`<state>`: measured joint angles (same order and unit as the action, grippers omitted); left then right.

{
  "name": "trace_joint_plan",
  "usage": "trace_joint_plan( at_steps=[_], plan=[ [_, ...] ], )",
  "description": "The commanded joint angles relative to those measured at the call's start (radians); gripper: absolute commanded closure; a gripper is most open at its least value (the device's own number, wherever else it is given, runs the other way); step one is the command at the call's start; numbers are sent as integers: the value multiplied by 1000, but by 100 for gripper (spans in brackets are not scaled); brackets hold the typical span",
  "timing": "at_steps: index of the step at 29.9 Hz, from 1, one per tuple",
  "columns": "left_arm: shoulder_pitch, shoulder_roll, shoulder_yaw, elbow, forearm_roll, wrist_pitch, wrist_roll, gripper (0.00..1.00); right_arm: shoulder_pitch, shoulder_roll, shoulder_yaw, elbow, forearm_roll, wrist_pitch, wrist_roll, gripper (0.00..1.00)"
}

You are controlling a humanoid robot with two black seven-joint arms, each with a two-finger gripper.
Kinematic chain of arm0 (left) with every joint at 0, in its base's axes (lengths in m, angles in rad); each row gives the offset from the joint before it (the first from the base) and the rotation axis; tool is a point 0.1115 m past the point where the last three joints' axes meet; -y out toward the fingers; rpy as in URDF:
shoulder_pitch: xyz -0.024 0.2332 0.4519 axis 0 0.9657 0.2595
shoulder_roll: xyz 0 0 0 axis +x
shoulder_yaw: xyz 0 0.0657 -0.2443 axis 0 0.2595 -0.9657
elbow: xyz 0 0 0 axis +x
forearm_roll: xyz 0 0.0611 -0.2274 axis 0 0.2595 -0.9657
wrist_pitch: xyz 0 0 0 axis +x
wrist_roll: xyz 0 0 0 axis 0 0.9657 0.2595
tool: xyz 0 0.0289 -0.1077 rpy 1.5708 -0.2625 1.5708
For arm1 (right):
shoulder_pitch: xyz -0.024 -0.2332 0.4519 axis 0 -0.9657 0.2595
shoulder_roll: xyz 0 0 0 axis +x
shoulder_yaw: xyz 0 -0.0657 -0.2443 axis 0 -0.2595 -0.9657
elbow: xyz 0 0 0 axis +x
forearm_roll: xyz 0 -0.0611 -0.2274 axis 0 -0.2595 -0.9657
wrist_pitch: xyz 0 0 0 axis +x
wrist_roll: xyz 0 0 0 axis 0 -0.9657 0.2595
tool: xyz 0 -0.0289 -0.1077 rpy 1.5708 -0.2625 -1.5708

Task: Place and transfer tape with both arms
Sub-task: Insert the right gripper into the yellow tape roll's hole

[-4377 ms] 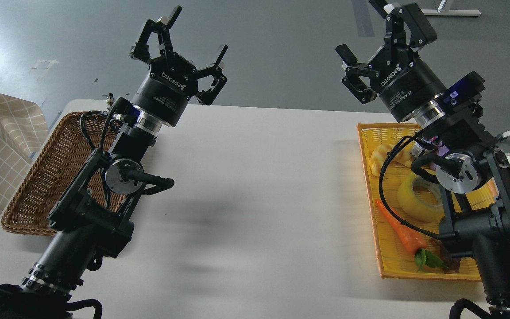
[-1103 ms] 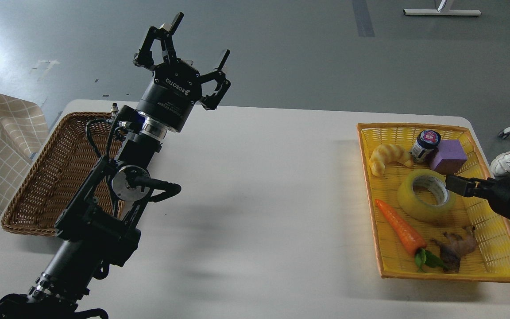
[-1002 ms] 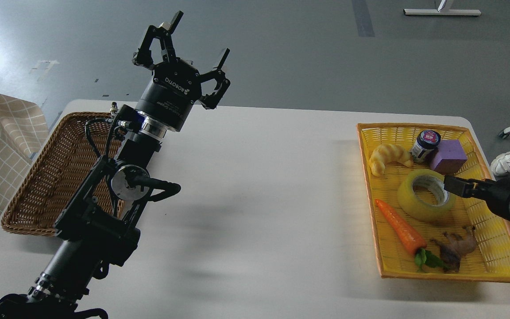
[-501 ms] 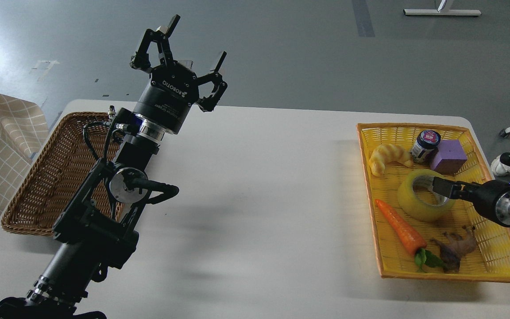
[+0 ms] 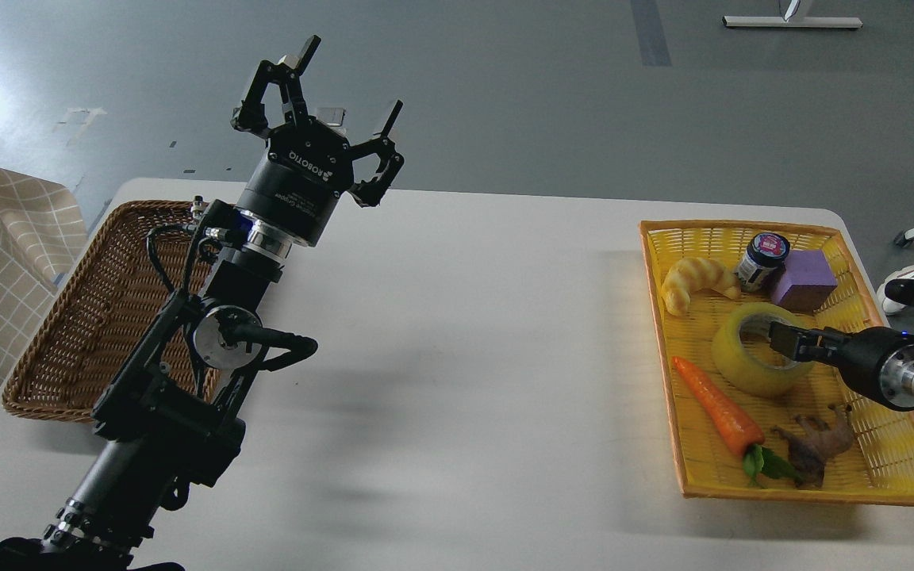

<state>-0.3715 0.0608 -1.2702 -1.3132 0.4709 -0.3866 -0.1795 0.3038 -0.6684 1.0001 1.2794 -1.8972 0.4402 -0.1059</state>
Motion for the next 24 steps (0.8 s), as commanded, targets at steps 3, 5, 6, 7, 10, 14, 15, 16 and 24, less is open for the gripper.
trace_joint_plan(
  at_steps=[3, 5, 6, 7, 10, 14, 15, 16, 24],
  plan=[
    [5, -1, -6, 2, 0, 0, 0, 2, -11, 27, -2, -2, -7, -3, 0, 26],
    [9, 1, -6, 2, 0, 0, 0, 2, -17, 27, -2, -2, -11, -9, 0, 26],
    [10, 1, -8, 0, 0, 0, 0, 2, -17, 27, -2, -2, -14, -9, 0, 26],
    [10, 1, -8, 0, 0, 0, 0, 2, -17, 27, -2, -2, -17, -11, 0, 26],
    [13, 1, -8, 2, 0, 0, 0, 2, -17, 27, -2, -15, -20, -21, -1, 24],
    [16, -1, -8, 2, 0, 0, 0, 2, -21, 27, -3, -32, -20, -38, 0, 24],
    [16, -1, -8, 2, 0, 0, 0, 2, -26, 26, -2, -32, -20, -41, 0, 24],
    [16, -1, -8, 2, 0, 0, 0, 2, -31, 24, -2, -32, -20, -43, 0, 24],
    [16, -6, -8, 3, 0, 0, 0, 2, -40, 20, -3, -32, -20, -43, 0, 37]
  ],
)
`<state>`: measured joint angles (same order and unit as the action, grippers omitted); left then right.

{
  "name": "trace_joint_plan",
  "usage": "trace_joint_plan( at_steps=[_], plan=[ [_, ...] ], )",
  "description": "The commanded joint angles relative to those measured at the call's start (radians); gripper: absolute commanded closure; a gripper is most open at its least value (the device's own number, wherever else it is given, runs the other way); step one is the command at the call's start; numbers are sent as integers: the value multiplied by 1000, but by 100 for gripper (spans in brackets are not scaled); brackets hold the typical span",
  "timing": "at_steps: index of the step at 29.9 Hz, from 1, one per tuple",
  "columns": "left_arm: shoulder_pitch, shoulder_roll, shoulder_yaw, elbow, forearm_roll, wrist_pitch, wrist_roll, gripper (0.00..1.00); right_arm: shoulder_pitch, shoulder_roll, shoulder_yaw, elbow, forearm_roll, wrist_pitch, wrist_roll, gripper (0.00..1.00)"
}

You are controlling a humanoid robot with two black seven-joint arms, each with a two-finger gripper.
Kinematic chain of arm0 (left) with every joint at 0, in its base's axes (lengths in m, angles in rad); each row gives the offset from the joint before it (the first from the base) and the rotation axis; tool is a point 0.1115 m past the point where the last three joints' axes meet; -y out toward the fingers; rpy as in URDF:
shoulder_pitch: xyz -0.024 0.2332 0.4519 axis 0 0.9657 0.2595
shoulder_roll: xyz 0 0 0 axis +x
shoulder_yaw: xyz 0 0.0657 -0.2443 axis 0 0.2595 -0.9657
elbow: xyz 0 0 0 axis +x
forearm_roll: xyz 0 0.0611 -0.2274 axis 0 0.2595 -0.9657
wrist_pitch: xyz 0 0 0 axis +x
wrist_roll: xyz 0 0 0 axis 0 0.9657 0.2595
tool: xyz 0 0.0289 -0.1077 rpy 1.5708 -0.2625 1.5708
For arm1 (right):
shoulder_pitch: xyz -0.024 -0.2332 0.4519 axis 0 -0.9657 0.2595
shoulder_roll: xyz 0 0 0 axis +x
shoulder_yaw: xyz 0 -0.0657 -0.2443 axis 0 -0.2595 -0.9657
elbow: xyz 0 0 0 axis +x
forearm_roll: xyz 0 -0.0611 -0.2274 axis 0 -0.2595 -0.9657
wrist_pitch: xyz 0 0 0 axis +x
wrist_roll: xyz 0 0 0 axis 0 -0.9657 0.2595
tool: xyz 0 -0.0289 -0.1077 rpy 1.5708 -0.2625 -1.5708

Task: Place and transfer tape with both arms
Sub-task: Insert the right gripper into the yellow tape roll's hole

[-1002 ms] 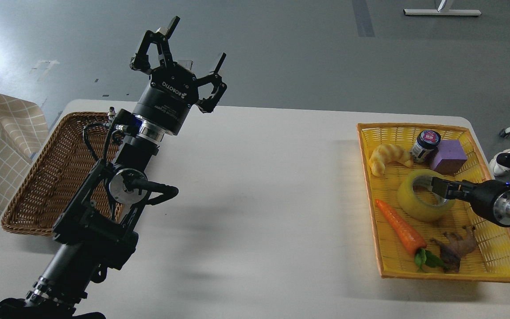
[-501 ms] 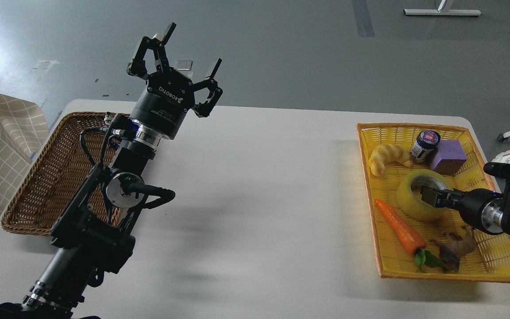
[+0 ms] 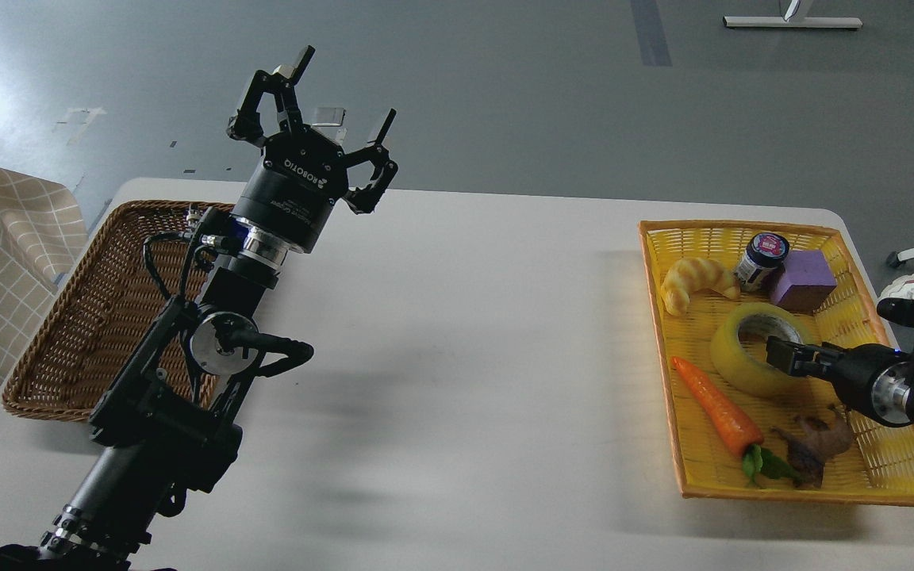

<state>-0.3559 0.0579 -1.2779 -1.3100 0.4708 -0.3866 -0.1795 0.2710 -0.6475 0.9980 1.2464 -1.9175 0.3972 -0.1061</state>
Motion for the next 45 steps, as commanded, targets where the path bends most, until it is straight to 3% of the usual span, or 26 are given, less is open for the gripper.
trace_joint_plan(
  at_steps=[1, 21, 27, 37, 45],
  plan=[
    [0, -3, 0, 0, 0, 0, 0, 2, -9, -3, 1, -1, 0, 0, 0, 39],
    [8, -6, -6, 0, 0, 0, 0, 2, -10, -7, -1, 1, 3, 2, 17, 56],
    [6, -4, -6, 2, 0, 2, 0, 2, -10, -7, -1, -1, 3, 5, 39, 69],
    [6, -4, -8, 0, 0, 15, 0, 2, -19, -9, -1, -10, 3, 5, 55, 75],
    [12, -7, -8, 0, 0, 15, 0, 2, -9, -24, 2, -4, 15, 12, 108, 76]
  ],
)
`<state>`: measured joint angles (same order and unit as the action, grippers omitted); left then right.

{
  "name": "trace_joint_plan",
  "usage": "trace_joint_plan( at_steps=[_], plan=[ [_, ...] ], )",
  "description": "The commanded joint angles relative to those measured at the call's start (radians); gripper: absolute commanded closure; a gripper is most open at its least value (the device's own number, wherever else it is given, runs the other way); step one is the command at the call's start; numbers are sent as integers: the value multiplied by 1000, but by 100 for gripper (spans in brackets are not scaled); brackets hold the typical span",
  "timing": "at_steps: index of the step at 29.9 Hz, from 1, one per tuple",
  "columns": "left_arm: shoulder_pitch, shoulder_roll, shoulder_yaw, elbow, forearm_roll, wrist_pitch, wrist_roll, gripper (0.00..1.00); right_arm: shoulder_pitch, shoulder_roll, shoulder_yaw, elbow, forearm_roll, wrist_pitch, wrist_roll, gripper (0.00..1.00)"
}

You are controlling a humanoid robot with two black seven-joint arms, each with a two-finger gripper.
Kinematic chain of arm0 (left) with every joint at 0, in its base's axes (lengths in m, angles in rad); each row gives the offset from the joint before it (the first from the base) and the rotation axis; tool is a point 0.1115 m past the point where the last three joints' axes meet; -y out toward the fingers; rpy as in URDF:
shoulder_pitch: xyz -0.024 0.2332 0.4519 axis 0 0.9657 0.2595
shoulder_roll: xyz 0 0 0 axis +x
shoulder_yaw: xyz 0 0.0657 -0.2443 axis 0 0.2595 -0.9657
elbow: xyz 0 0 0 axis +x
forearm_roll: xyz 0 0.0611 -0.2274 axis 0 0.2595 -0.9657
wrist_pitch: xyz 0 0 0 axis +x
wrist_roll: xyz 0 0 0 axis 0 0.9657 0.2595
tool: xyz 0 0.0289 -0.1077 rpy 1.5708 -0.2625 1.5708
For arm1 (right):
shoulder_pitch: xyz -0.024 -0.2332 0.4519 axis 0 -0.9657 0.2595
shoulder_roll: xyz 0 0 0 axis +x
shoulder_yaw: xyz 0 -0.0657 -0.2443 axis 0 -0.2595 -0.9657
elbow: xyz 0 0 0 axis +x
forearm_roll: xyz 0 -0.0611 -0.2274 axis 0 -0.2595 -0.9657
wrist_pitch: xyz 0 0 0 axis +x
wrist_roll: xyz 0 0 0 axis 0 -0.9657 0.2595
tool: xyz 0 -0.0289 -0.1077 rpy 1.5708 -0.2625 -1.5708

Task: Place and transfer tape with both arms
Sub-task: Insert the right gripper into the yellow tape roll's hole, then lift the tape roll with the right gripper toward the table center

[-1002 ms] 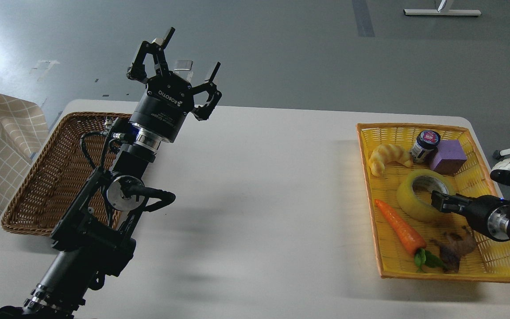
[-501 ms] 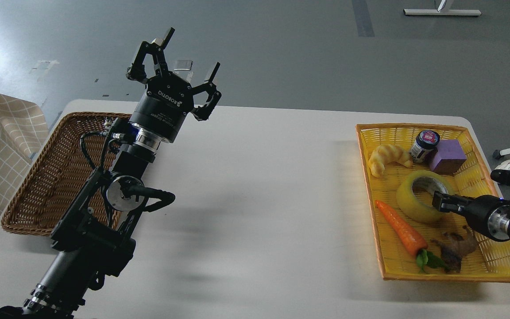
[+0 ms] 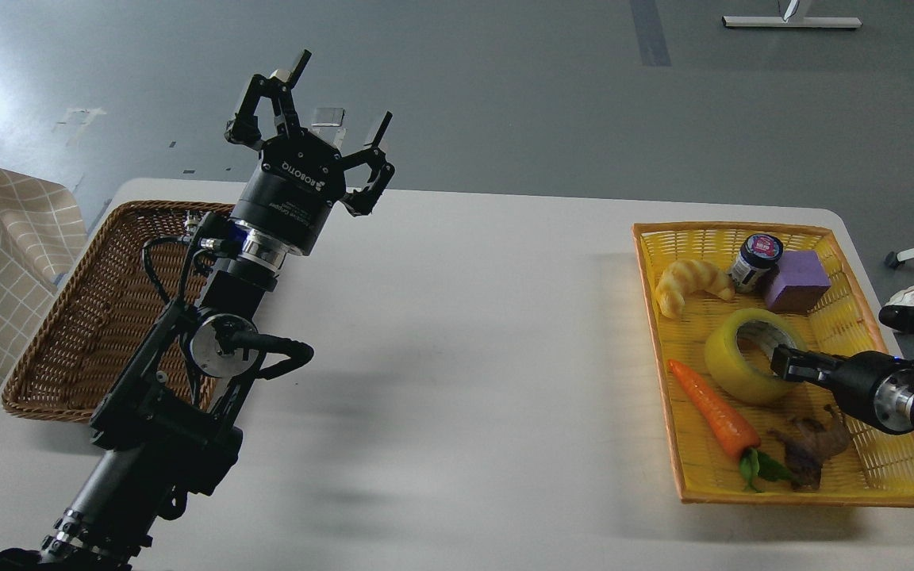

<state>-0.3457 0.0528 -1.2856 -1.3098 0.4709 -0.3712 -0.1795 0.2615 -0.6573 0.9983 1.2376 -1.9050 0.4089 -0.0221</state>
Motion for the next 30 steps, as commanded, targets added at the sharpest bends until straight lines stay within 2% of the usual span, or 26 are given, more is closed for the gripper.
trace_joint_plan(
  at_steps=[1, 6, 11, 23, 30],
  plan=[
    [4, -4, 0, 0, 0, 0, 0, 2, 1, -33, 3, 11, 4, 1, 39, 76],
    [7, -7, 2, 0, 0, 0, 0, 2, 5, -93, 6, 40, 7, 5, 80, 76],
    [8, -7, 0, 0, 0, 0, 0, 2, 37, -145, 23, 79, 11, 56, 128, 76],
    [8, -7, 2, 0, 0, 0, 0, 2, 301, -114, 10, 77, 53, 80, 128, 76],
    [8, -11, 0, 0, 0, 2, 0, 2, 528, 25, -225, 66, 43, 80, 114, 76]
  ],
)
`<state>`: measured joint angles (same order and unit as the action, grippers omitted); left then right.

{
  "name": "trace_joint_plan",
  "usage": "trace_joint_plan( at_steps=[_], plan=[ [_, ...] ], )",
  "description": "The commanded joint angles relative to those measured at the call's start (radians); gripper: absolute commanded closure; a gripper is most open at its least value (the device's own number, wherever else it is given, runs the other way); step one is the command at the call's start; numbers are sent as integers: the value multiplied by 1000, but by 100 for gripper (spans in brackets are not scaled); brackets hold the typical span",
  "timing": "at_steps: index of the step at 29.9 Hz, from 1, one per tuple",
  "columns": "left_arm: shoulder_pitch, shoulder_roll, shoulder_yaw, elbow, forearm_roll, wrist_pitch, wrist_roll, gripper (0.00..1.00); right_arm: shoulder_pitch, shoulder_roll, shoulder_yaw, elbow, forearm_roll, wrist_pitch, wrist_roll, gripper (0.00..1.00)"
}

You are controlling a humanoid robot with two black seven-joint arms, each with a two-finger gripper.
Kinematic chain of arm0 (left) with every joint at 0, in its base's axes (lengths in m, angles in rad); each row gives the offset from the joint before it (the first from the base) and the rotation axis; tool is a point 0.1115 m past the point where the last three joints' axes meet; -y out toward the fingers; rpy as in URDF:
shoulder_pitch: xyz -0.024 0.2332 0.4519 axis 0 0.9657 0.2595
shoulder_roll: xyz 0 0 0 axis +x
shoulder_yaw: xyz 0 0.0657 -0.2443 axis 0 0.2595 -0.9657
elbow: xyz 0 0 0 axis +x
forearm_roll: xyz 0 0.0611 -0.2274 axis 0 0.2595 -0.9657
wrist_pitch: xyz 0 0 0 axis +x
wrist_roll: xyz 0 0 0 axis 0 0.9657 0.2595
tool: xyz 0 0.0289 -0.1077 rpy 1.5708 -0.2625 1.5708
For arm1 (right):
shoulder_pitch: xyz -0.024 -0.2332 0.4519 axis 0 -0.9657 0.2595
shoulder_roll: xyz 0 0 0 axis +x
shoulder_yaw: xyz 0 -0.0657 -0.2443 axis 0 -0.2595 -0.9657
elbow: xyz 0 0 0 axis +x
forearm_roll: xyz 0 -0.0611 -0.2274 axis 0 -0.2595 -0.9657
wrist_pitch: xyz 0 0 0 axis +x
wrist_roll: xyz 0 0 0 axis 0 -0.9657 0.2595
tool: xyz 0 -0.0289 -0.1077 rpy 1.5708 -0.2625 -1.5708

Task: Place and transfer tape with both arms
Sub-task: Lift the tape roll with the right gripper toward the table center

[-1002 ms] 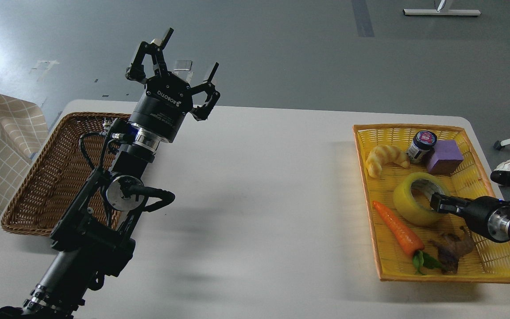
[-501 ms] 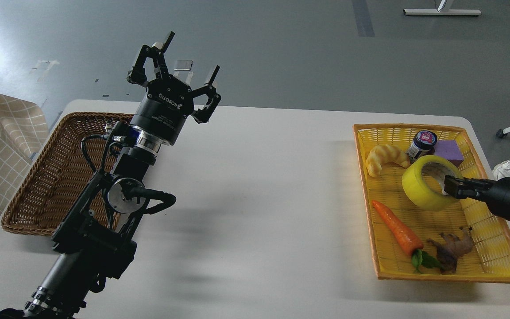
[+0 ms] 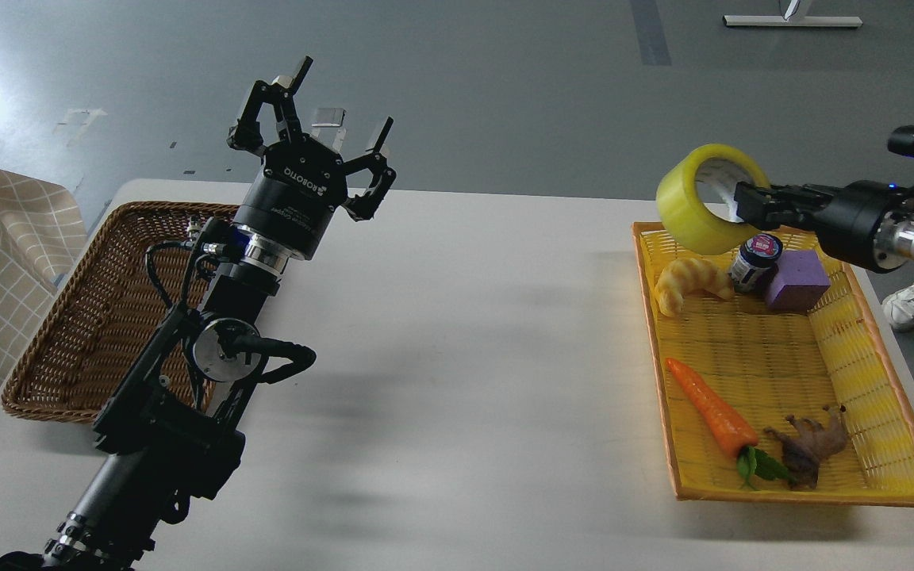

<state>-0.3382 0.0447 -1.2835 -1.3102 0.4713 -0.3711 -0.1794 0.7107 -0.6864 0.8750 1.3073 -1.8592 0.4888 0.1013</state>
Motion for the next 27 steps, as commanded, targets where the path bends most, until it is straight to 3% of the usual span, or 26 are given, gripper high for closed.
trace_joint_plan(
  at_steps=[1, 17, 27],
  plan=[
    [1, -5, 0, 0, 0, 1, 0, 2, 91, 68, -120, -3, -5, 0, -9, 76],
    [2, -6, -16, 0, 0, 9, 0, 2, 254, 439, -338, -230, -38, 0, -11, 76],
    [1, 3, -30, 0, 0, 9, 0, 2, 253, 576, -410, -327, -66, 0, -11, 76]
  ],
)
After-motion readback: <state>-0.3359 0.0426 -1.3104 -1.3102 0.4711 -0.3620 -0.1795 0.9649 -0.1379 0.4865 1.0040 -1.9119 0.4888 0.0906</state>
